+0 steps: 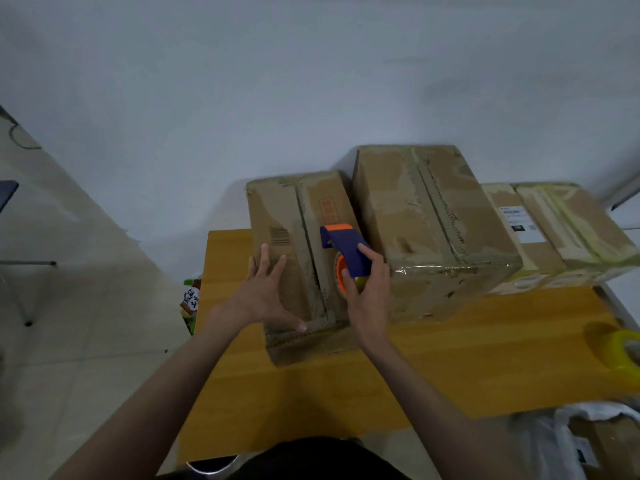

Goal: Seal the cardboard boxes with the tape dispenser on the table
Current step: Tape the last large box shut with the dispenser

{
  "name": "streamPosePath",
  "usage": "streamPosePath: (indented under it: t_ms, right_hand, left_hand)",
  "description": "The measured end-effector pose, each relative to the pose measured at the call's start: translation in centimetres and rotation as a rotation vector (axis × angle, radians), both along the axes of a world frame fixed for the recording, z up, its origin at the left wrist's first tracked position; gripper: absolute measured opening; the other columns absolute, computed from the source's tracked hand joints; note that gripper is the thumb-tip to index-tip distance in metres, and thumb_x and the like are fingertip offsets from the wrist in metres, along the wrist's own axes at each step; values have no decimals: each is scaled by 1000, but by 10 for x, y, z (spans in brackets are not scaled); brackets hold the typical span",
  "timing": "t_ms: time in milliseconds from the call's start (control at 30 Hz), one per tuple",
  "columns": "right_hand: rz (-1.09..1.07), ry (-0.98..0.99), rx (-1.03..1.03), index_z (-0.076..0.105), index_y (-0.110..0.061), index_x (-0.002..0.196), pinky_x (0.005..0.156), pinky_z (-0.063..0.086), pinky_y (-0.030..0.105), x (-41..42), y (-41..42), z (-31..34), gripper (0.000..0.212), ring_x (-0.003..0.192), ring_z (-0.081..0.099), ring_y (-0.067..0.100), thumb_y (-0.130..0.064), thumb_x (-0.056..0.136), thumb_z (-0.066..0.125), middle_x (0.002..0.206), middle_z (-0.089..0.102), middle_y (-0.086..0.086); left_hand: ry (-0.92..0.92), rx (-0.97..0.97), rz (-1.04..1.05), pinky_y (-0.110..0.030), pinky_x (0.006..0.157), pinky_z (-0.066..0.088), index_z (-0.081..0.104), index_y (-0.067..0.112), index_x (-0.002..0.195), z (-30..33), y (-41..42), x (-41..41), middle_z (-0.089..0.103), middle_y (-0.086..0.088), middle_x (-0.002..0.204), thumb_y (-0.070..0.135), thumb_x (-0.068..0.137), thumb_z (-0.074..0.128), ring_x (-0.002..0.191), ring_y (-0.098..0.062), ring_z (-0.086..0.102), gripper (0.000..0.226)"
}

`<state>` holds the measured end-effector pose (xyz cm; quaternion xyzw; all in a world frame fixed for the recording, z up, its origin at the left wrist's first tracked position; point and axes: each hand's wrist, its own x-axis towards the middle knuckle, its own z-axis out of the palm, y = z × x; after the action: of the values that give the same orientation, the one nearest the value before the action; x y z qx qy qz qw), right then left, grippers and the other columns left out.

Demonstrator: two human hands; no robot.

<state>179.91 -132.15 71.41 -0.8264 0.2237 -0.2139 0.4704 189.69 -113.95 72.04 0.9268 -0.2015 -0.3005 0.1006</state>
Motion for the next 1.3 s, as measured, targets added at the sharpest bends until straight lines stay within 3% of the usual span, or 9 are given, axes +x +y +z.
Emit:
streamPosePath:
  t_ms: [133, 233, 300, 433, 567, 700, 867, 1100, 1300]
  right_hand:
    - [-40, 88, -69, 38, -39, 142, 90, 28, 34, 6, 4, 5, 47, 104, 43, 3, -36, 99, 59, 130, 48, -12]
    - [16, 9, -41, 41, -34, 142, 76, 41, 19, 16, 9, 4, 46, 94, 51, 2, -39, 100, 58, 125, 47, -7]
    - [50, -13, -12, 43, -30, 141, 67, 40, 9, 25, 7, 3, 45, 90, 51, -3, -34, 100, 60, 122, 45, -7]
    - [122, -49, 50, 49, -22, 138, 78, 37, 2, 35, 3, 8, 46, 96, 49, -7, -23, 95, 67, 127, 50, 2]
    - [200, -92, 153, 49, -30, 137, 89, 49, 21, 16, 2, 9, 51, 112, 52, 0, -24, 92, 71, 133, 50, -3]
    - [283, -106, 227, 50, -35, 136, 91, 51, 21, -17, 3, 21, 46, 115, 54, 2, -29, 95, 69, 134, 49, -13]
    - [394, -153, 221, 56, -32, 136, 97, 53, 39, -39, 3, 34, 32, 123, 55, 9, -33, 105, 51, 136, 54, -8]
    - [588, -145, 418, 47, -32, 145, 96, 54, 29, -90, -32, 42, 53, 127, 56, 16, -8, 99, 61, 147, 51, -2]
    - [602, -33, 453, 54, -21, 131, 87, 52, 25, -154, -117, 23, 44, 121, 59, 17, -2, 93, 66, 132, 60, 0]
  left_hand:
    - [0, 49, -23, -60, 121, 14, -17, 30, 157, 0, 1, 23, -46, 1, 154, 83, 43, 78, 147, -32, -30, 158]
    - [27, 33, -35, -61, 121, 13, -16, 29, 158, 3, 2, 37, -46, 3, 154, 85, 35, 74, 148, -32, -29, 162]
    - [43, 32, -39, -62, 121, 13, -16, 30, 158, 6, 1, 45, -46, 4, 153, 86, 31, 73, 148, -32, -30, 165]
    - [-7, 84, -60, -57, 122, 3, -14, 32, 158, 10, 0, 46, -40, 0, 158, 90, 31, 69, 149, -34, -28, 163]
    - [-159, 23, -39, -53, 123, -3, 1, 33, 161, 3, 11, 32, -19, 0, 166, 94, 50, 62, 152, -31, -19, 140]
    - [-324, -124, 60, -52, 124, 13, 20, 35, 158, -2, 26, 5, 6, 5, 169, 91, 69, 52, 155, -27, 2, 110]
    - [-445, -172, 87, -52, 119, 29, 30, 33, 154, 4, 33, -36, 20, 5, 165, 90, 74, 40, 150, -25, 24, 99]
    - [-569, -237, 173, -47, 112, 34, 47, 28, 146, 5, 15, -98, 41, 3, 150, 80, 76, 31, 138, -24, 39, 89]
    - [-597, -232, 188, -46, 99, 42, 59, 20, 130, -12, -44, -154, 52, -5, 130, 67, 78, 40, 125, -27, 49, 73]
